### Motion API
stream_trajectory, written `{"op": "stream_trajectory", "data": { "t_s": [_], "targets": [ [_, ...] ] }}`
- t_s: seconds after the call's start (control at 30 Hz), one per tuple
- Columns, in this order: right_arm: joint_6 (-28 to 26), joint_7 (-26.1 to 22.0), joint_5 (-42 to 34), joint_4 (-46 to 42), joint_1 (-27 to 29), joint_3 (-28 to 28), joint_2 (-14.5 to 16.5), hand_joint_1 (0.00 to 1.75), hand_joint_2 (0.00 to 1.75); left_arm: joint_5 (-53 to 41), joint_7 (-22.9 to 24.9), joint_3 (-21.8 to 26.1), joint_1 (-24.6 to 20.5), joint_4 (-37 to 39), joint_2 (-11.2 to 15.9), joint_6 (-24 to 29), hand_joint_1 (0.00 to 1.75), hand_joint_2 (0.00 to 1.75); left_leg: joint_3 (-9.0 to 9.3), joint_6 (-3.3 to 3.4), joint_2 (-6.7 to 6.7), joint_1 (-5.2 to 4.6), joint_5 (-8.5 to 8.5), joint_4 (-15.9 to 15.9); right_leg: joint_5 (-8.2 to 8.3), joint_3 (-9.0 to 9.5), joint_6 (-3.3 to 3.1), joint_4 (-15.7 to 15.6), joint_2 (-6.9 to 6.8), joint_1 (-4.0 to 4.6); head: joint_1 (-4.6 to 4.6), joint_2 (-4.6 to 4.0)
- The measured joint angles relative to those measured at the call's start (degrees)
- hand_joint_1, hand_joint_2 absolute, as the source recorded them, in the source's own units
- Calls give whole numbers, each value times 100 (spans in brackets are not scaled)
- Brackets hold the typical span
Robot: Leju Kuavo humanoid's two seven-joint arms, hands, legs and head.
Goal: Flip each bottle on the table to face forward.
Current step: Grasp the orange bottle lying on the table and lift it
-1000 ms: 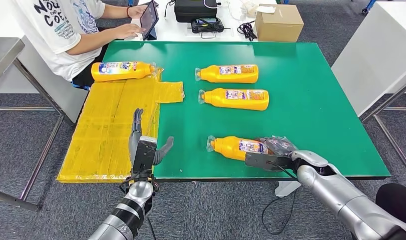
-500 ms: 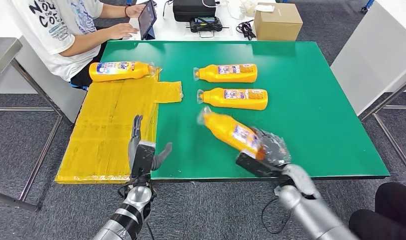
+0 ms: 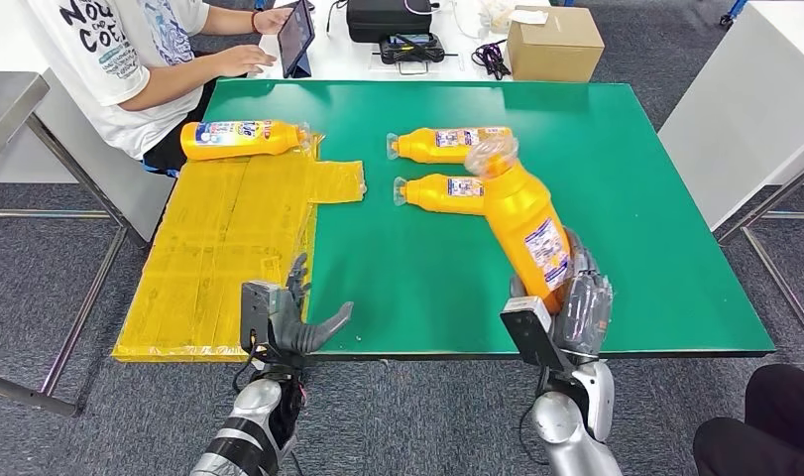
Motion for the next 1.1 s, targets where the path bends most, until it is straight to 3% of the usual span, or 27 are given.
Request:
{"op": "stream_trajectory", "data": {
  "t_s": [0.13,0.43,0.63,1.1],
  "targets": [
    [100,-370,-82,347,25,-82,142,175,175,431,149,25,46,-260,2,-820,0,175,1,0,3,1,0,0,0,-1,0,0,2,1,-1,0],
    [401,-701,-120,1047,73,3,486,175,175,757,179,-17,123,-681,5,-1455,0,175,0,0,5,5,0,-1,0,-1,0,1,3,2,1,0],
    [402,-847,-84,1586,70,323,797,175,175,773,196,-139,160,-875,6,-1497,0,175,0,0,4,5,0,-1,0,-1,-1,2,3,2,0,0],
    [525,-669,131,1948,-315,1067,977,175,175,603,227,-380,127,-1021,19,-1538,0,175,0,0,5,5,0,-1,0,-2,-1,2,3,2,0,0]
  ]
}}
